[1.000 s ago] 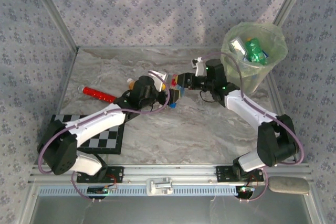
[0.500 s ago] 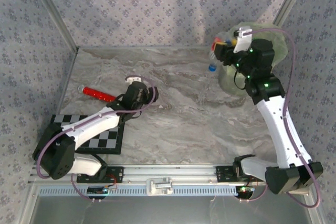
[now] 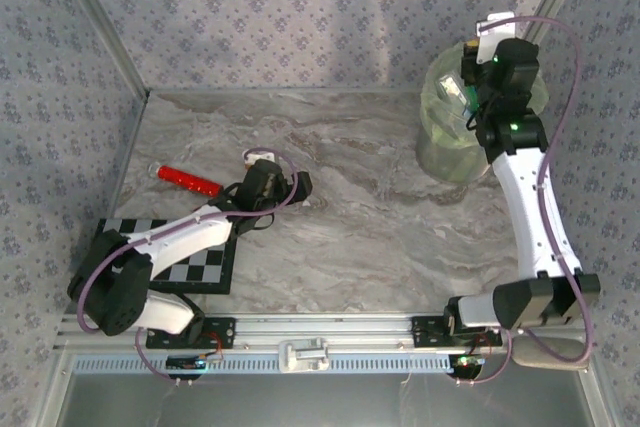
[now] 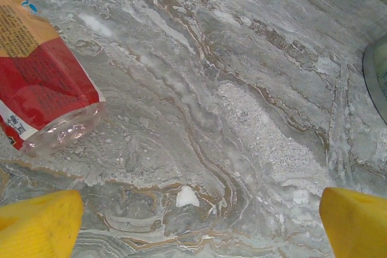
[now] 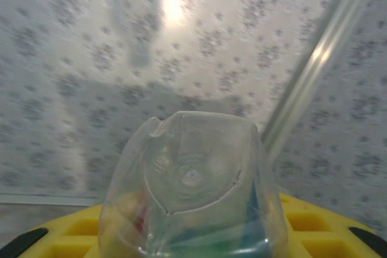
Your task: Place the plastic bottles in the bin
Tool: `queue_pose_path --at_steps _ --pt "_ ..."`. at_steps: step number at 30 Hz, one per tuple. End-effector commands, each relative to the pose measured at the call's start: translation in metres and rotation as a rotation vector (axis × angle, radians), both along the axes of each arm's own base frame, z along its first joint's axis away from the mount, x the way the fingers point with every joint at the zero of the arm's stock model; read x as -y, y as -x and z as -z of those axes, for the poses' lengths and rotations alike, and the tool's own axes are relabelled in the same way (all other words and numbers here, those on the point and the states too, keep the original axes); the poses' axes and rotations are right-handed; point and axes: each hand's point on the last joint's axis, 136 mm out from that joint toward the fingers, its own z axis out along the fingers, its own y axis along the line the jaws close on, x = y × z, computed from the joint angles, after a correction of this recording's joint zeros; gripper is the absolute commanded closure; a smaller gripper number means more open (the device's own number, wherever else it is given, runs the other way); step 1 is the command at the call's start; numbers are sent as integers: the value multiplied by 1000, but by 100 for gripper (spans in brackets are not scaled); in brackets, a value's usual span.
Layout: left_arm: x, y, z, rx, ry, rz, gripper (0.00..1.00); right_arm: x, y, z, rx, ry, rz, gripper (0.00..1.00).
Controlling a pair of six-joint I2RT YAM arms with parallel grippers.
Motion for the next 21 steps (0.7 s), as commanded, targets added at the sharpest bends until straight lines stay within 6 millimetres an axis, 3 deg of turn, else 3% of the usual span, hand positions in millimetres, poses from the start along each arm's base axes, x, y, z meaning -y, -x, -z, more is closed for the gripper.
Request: queue_pose_path --at_steps 1,5,11,16,21 --pt "11 -2 -9 17 27 31 0 43 -6 -14 20 153 215 54" --pt "11 0 -3 -8 22 39 0 68 -23 4 -53 173 287 52" --pt "14 0 2 -30 28 39 0 103 -41 35 -113 64 286 52" --pt "20 -4 0 -31 33 48 0 110 -51 67 -184 -99 196 51" --pt "24 -7 -2 -35 37 57 0 104 -62 94 -269 -131 152 46"
